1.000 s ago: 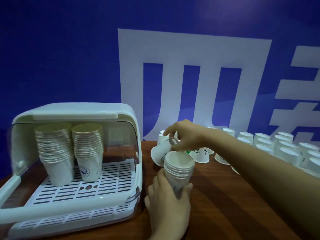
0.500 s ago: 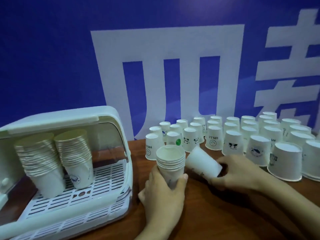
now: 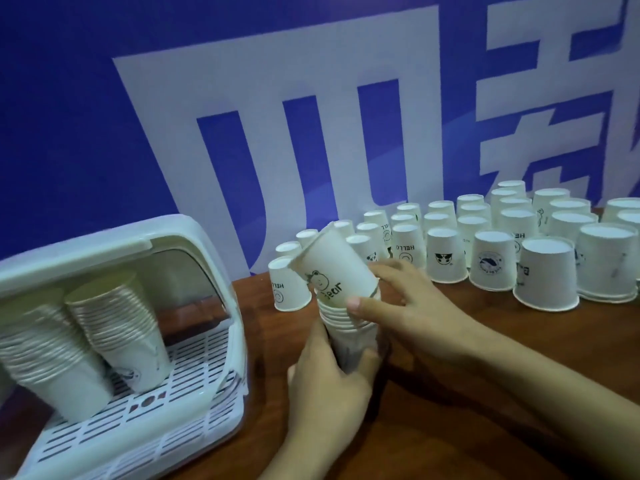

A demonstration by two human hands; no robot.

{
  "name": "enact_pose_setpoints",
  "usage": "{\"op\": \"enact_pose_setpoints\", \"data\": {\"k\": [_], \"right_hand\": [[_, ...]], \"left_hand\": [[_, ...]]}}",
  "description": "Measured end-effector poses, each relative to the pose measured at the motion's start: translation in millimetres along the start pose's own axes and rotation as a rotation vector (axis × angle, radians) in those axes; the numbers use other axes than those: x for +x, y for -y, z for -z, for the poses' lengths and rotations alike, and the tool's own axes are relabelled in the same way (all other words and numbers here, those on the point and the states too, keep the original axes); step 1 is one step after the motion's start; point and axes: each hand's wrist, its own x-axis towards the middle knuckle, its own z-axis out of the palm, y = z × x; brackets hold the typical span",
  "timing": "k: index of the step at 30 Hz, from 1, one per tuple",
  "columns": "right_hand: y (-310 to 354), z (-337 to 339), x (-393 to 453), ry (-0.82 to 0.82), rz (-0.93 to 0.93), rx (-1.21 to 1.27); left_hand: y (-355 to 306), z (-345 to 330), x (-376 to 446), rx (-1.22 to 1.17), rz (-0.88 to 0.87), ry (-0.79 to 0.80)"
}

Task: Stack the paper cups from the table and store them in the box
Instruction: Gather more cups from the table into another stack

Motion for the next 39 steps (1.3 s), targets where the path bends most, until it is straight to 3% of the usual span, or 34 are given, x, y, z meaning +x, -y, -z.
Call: {"op": "enact_pose_setpoints", "data": {"k": [10,14,20,25,28,30,34,39], "right_hand": [[-7.1,1.5,2.0,-0.051,0.001,0.408],[-10.9,-0.5,5.7,-0.046,-0.081,0.452],[-4.0,-4.9,2.3,-0.130,-0.055,0.502],[-1.9,-6.1,-1.5,-0.240,0.060,0.485],[8.0,-3.5,-6.7,-0.151,0.262,0.343],[12.8,-7.2,-7.9,-0.087,0.266,0.255],[5.0,-16.4,-8.5,-0.111,0.180,0.088],[-1.6,-19.9,-11.8,-0.142,0.214,0.087]], "left_hand": [[3.1,-0.7,-1.4,-0.003,-0.035,-0.023],[2.1,-1.0,-1.6,0.010,-0.028,-0.024],[1.3,-0.5,-2.3,0.018,-0.048,-0.025],[0.2,0.6,-2.3,0.014,-0.054,0.002],[1.6,-0.9,-1.1,0.004,-0.066,-0.024],[3.3,-1.9,-1.0,-0.006,-0.062,-0.045],[4.5,-0.3,-1.7,0.002,-0.048,-0.007],[6.4,-0.9,-0.6,0.017,-0.040,-0.003]]}}
